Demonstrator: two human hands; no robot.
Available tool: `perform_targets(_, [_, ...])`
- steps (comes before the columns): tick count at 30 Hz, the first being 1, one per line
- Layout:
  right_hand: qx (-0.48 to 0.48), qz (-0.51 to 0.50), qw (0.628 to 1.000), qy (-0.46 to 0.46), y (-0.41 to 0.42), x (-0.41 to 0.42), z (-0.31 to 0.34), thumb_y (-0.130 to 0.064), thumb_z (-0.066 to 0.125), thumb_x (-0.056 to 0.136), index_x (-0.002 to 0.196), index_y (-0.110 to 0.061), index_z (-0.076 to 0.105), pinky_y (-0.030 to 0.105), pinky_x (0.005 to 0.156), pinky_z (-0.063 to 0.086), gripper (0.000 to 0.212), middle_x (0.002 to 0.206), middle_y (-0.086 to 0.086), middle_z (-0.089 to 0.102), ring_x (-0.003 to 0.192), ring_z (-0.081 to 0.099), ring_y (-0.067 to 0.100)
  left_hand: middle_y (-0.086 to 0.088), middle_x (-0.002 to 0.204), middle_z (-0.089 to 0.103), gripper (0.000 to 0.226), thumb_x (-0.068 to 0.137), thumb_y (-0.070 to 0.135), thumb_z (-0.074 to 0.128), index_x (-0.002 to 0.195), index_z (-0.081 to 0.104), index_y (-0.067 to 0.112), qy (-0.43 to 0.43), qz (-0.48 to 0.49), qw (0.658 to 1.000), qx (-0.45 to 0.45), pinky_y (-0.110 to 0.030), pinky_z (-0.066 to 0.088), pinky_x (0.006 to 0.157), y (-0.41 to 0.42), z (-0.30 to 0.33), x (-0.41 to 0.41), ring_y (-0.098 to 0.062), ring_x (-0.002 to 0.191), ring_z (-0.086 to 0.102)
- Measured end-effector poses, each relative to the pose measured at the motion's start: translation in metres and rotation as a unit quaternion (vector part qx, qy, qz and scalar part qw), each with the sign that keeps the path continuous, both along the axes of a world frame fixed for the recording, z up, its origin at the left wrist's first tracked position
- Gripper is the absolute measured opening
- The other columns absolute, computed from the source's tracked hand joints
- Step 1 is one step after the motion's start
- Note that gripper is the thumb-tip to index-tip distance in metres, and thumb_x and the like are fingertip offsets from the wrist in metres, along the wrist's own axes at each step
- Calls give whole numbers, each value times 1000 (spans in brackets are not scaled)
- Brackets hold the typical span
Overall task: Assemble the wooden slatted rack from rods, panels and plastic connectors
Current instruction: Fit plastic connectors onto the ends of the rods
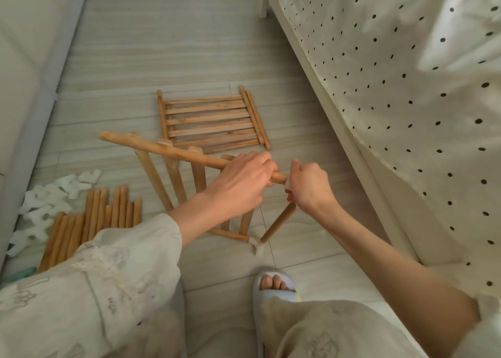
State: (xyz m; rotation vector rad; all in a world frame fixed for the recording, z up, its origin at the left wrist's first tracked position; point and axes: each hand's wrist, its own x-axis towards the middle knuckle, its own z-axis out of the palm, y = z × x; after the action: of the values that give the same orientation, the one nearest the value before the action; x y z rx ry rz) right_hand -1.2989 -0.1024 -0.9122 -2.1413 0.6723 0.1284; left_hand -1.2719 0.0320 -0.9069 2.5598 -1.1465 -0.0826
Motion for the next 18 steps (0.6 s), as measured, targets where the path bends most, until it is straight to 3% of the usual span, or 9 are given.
perform_targets(5, [-16,24,1000,2,10,-5,0,-13,24,96,63,-10,46,47,83,51,39,77,19,67,87,63,42,-1,112,51,24,93,10,55,117,56,10,15,1,1000,5,-28,38,92,6,2,-8,-15,104,46])
perform_targets(9, [4,31,1000,3,12,-8,-2,-10,25,95,77,-2,53,46,80,53,34,87,25,66,86,62,43,-1,114,52,26,93,9,56,119,56,9,22,1,1000,12,-29,38,93,11,4,-12,-14,106,45])
perform_targets(12, [-12,48,999,-1,12,-10,-3,-17,25,98,78,0,56,46,80,53,41,88,25,65,84,62,42,-1,111,52,26,92,9,56,118,57,9,27,-2,1000,10,-30,38,93,13,4,-14,-15,105,44])
perform_targets(14, [2,61,998,3,13,-10,-2,-11,25,98,87,3,57,47,81,52,37,91,27,64,88,61,44,-1,111,52,26,93,9,56,119,57,9,33,1,999,9,-30,38,92,14,4,-15,-14,104,44])
perform_targets(18, [-51,95,994,0,10,-9,2,-8,25,97,84,1,55,48,81,52,34,91,27,63,88,61,44,0,109,52,26,91,7,57,117,58,9,48,-4,999,-3,-27,38,90,17,2,-18,-13,101,43])
